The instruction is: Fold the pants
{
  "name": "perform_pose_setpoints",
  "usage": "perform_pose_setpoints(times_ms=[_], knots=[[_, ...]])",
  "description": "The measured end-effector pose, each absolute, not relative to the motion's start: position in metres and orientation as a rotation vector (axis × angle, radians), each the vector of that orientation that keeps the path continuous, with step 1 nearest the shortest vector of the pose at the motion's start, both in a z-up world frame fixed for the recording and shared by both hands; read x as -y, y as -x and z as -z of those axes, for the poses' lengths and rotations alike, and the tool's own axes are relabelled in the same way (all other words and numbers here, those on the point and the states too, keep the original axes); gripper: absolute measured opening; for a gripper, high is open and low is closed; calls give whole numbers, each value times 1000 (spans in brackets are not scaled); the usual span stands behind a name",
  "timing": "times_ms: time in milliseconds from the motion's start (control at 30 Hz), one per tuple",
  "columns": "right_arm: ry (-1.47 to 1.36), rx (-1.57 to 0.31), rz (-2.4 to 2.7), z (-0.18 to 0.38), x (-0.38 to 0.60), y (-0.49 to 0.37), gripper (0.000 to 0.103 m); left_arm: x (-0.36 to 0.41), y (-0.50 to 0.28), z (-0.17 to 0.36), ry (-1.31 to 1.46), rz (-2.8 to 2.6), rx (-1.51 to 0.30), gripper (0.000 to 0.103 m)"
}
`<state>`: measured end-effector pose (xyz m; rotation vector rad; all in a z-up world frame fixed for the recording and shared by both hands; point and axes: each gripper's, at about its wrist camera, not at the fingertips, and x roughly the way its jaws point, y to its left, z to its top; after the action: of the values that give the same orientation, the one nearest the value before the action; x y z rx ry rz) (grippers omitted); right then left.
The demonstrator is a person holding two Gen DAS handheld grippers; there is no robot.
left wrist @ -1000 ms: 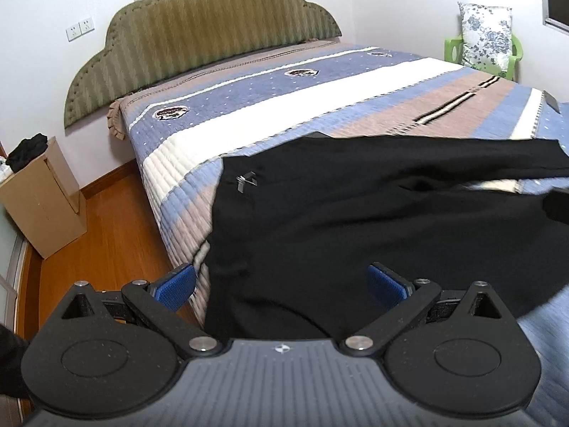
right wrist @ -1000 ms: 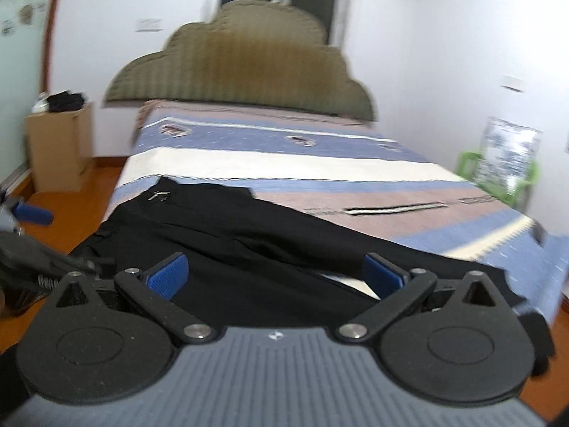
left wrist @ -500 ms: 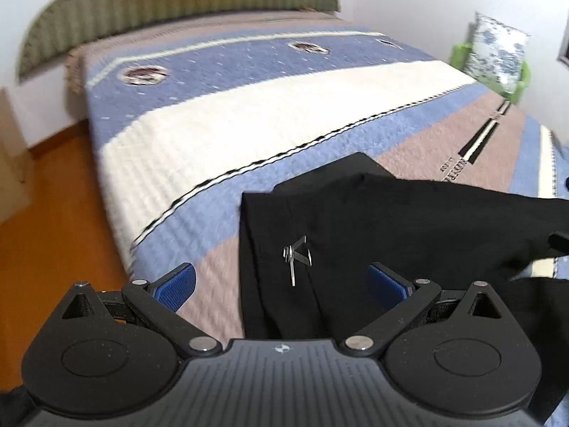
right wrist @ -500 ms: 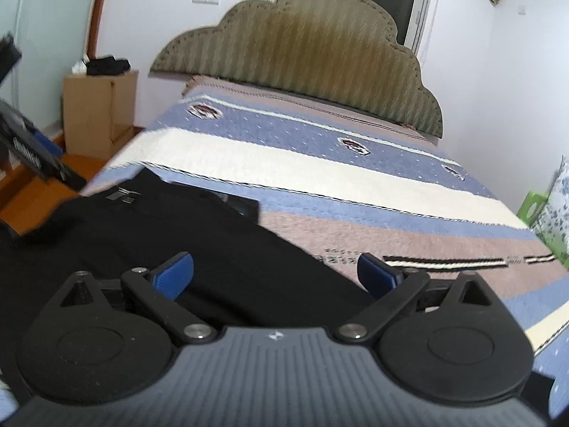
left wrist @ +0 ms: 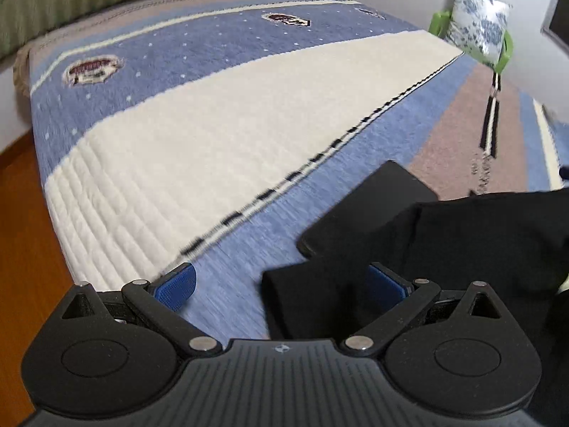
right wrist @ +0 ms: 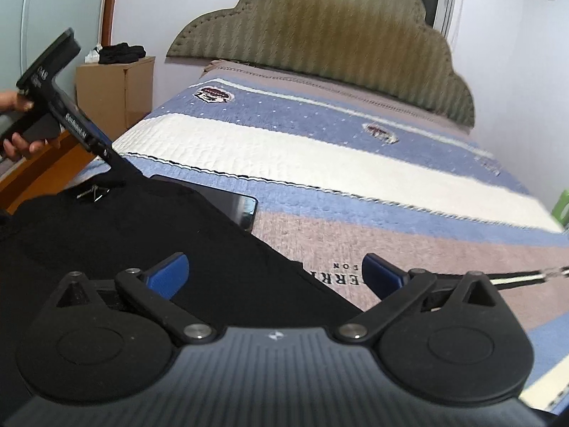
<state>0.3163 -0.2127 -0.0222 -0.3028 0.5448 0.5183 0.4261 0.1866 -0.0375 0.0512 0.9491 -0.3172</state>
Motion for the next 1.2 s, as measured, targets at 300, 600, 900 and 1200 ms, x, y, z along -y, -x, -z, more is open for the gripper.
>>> perform_pose_setpoints(times_ms=[300,600,900,1200], knots=[[141,-634,-544,32,232,-365,102,-178,-439,52,-18,495,-998,72],[271,-696,-658,53,229,-393,82,-190,-429,51,45,529,-974,33],[383,-853,-684,81,234,-443,54,-194,-406,41,94,477,-912,29],[354,-927,-736,86,234,-440,6,-190,-392,36,114,430,-897,21]])
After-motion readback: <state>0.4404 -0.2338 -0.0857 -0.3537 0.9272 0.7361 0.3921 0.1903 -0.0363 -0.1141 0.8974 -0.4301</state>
